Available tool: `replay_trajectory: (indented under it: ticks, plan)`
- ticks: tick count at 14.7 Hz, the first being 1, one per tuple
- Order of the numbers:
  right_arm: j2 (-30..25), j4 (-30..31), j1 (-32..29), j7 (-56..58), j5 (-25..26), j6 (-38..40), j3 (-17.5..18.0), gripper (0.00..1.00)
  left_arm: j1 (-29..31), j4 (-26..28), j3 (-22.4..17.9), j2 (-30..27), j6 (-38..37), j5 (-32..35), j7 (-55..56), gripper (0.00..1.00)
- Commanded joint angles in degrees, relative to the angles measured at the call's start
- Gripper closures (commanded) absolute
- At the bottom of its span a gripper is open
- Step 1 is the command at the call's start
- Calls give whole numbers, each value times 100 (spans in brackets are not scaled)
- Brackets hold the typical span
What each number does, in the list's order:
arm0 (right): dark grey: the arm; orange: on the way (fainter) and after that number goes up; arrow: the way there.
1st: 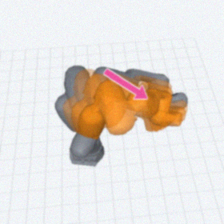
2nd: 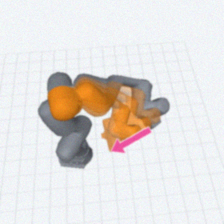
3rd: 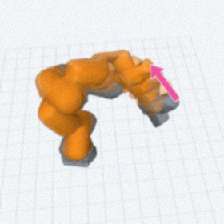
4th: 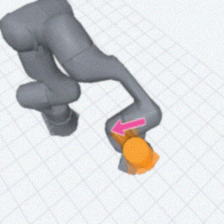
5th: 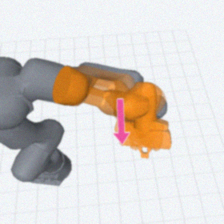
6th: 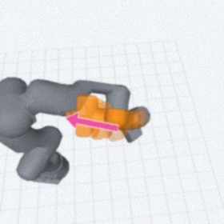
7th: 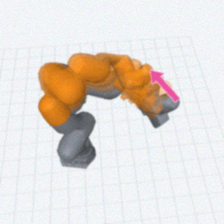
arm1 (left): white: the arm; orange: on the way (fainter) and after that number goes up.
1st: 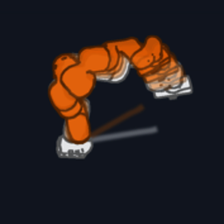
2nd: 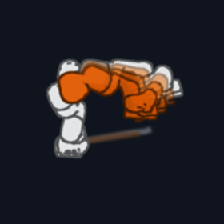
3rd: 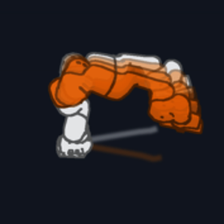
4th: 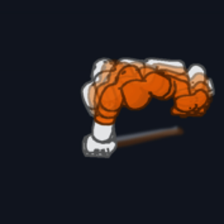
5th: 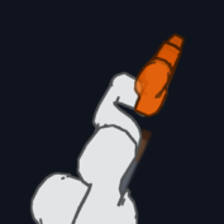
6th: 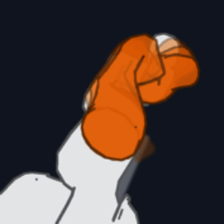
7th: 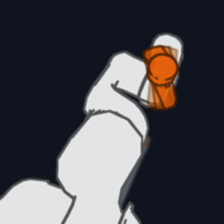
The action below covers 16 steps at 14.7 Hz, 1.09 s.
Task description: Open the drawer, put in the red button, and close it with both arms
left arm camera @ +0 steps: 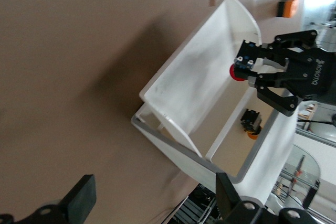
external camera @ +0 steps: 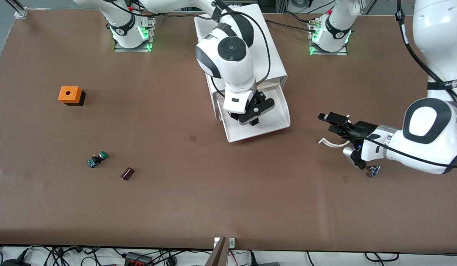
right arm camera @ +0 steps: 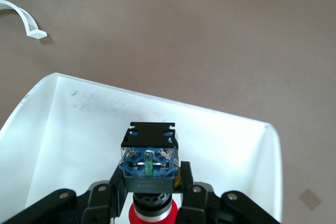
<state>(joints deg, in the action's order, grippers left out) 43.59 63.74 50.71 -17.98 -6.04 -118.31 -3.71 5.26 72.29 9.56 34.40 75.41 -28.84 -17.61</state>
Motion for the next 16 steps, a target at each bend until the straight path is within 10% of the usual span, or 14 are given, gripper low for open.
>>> replay_trajectory:
  ticks: [1,6,14,15,16]
  plan:
    - [150,-222,9,-214,-386,150,19,100,-357,-101,64,-381,-79,1131,872,0]
    - [247,-195,17,-232,-539,185,19,100,-947,-565,37,-409,43,3355,856,0]
    - [414,-213,17,-223,-310,387,10,100,-895,-681,-7,-162,1046,3385,926,0]
    - [405,-230,17,-240,-336,396,19,63,-895,-681,-7,-162,1046,3385,935,0]
    - [396,-239,17,-232,-336,405,10,1,-903,-681,-7,-162,1046,3385,944,0]
